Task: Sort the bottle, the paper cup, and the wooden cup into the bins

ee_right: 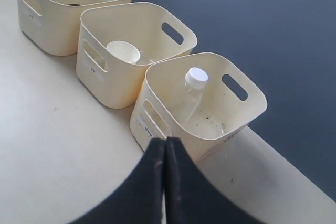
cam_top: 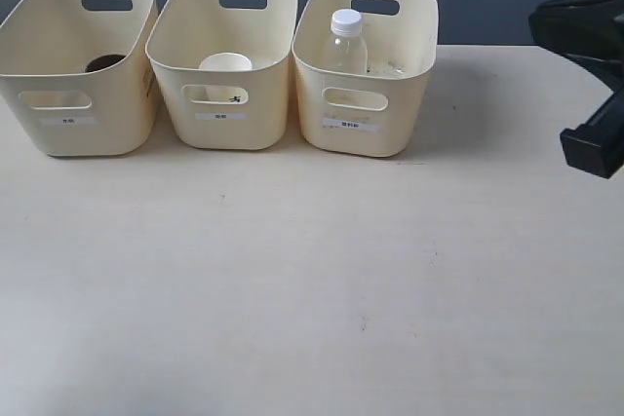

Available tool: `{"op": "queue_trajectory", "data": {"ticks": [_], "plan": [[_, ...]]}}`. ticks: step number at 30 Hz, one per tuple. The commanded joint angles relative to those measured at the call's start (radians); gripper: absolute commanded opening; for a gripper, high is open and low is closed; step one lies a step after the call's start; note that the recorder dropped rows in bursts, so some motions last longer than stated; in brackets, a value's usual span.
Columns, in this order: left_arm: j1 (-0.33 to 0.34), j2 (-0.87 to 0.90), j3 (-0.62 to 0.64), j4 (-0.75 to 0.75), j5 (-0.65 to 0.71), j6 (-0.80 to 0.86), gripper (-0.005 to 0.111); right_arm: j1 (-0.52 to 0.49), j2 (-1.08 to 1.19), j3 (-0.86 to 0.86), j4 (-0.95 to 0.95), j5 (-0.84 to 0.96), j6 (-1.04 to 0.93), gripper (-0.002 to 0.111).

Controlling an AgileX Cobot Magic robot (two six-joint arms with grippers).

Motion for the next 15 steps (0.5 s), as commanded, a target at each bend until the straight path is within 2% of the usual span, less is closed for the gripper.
{"op": "queue_trajectory", "data": {"ticks": [1,12,15], "plan": [[-0.003,0.003,-0.001,0.002,-0.014,-0.003,0.000,-0.005,-0.008,0.008,0.003,0.003,0.004,-0.001],[-0.003,0.003,-0.001,0.002,-0.014,-0.003,0.000,-0.008,-0.010,0.008,0.001,0.009,0.004,-0.001],[-0.003,0.003,-0.001,0.002,-0.014,-0.003,0.000,-0.063,-0.031,0.008,0.003,-0.018,0.004,-0.001]]}}
